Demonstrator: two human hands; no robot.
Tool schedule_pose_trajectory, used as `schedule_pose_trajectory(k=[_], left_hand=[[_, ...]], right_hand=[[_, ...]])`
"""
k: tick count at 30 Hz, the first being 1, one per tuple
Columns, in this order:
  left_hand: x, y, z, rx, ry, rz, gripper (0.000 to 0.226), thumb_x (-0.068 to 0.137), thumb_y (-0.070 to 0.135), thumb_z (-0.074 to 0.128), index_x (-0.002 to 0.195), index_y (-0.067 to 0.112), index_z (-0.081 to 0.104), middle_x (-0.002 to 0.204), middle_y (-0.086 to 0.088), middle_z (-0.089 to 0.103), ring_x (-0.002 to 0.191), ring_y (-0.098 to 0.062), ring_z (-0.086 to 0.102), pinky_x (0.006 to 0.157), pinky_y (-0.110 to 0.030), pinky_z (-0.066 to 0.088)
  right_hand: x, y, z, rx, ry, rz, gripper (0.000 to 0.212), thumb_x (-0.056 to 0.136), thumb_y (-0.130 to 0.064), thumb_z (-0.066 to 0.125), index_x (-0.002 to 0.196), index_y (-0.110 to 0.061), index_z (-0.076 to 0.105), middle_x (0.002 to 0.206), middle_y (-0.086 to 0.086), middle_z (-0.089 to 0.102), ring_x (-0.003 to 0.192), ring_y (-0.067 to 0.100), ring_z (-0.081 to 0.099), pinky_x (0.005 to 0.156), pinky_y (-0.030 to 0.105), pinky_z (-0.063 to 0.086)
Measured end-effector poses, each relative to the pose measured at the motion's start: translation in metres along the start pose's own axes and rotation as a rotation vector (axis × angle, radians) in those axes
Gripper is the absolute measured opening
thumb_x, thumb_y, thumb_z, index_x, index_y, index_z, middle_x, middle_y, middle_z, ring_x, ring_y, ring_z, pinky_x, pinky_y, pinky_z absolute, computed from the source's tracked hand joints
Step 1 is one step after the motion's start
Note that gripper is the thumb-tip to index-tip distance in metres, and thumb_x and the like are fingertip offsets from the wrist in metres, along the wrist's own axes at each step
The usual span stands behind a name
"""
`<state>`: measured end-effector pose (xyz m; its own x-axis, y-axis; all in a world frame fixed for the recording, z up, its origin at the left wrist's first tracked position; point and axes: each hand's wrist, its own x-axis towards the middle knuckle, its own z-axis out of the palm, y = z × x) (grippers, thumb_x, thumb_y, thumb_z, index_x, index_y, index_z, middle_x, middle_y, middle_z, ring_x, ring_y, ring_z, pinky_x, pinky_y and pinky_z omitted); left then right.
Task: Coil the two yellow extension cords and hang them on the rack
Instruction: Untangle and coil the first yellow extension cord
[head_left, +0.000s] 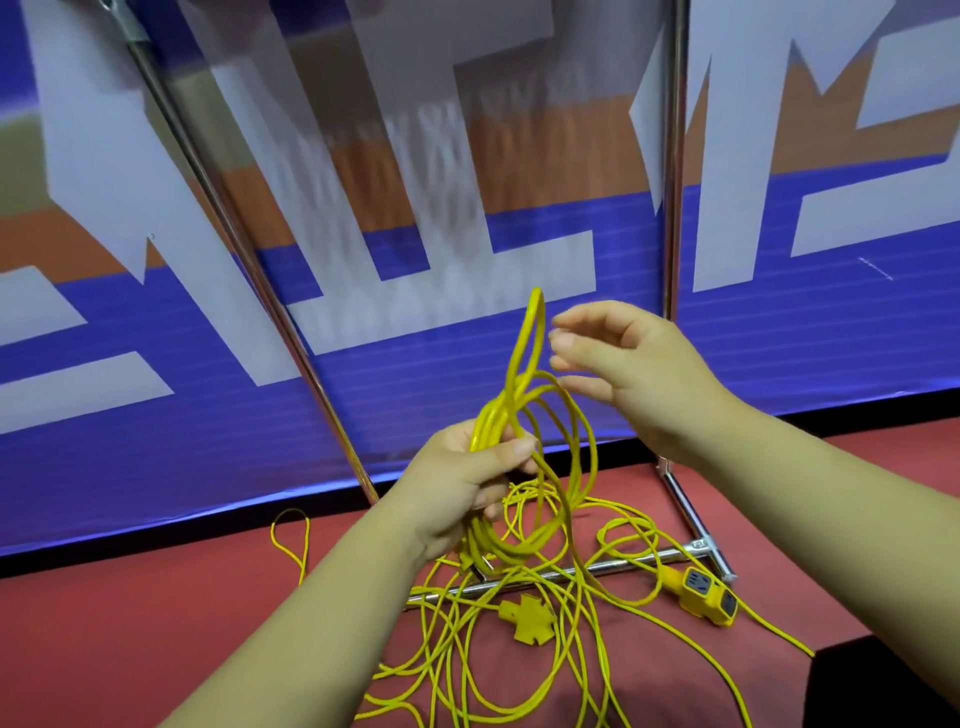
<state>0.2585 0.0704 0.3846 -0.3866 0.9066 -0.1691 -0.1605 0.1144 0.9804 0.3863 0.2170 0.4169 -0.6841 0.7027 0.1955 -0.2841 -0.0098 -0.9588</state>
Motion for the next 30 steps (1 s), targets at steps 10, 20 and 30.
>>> schedule_pose_trajectory(k=[10, 20, 30], left_hand=[[-0.018, 0.035, -0.026, -0.32, 0.157, 0.183, 0.016, 0.079, 0.022, 0.064, 0.091, 0.013, 0.06, 0.07, 0.003, 0.064, 0.032, 0.0, 0.027, 0.038, -0.014, 0.028], [-0.025, 0.035, -0.062, -0.366, 0.269, 0.13, 0.016, 0.093, 0.031, 0.057, 0.09, 0.016, 0.06, 0.064, 0.005, 0.047, 0.035, -0.002, 0.029, 0.038, -0.016, 0.032], [-0.031, 0.031, -0.085, -0.342, 0.275, 0.128, 0.016, 0.099, 0.024, 0.052, 0.085, 0.017, 0.055, 0.059, 0.004, 0.039, 0.036, -0.003, 0.029, 0.04, -0.017, 0.032]], right_hand=[[-0.015, 0.059, 0.01, -0.681, -0.307, -0.096, 0.025, 0.08, -0.017, 0.081, 0.091, -0.024, 0.06, 0.086, -0.006, 0.068, 0.084, 0.013, 0.066, 0.078, 0.037, 0.055], [0.013, 0.063, 0.017, -0.283, 0.348, 0.067, 0.01, 0.088, -0.008, 0.067, 0.089, -0.016, 0.062, 0.072, 0.009, 0.067, 0.06, 0.021, 0.07, 0.059, 0.037, 0.057], [-0.002, 0.082, 0.023, -1.442, -0.544, 0.028, 0.022, 0.091, -0.023, 0.054, 0.084, -0.012, 0.072, 0.085, 0.007, 0.072, 0.083, 0.028, 0.066, 0.075, 0.035, 0.055]])
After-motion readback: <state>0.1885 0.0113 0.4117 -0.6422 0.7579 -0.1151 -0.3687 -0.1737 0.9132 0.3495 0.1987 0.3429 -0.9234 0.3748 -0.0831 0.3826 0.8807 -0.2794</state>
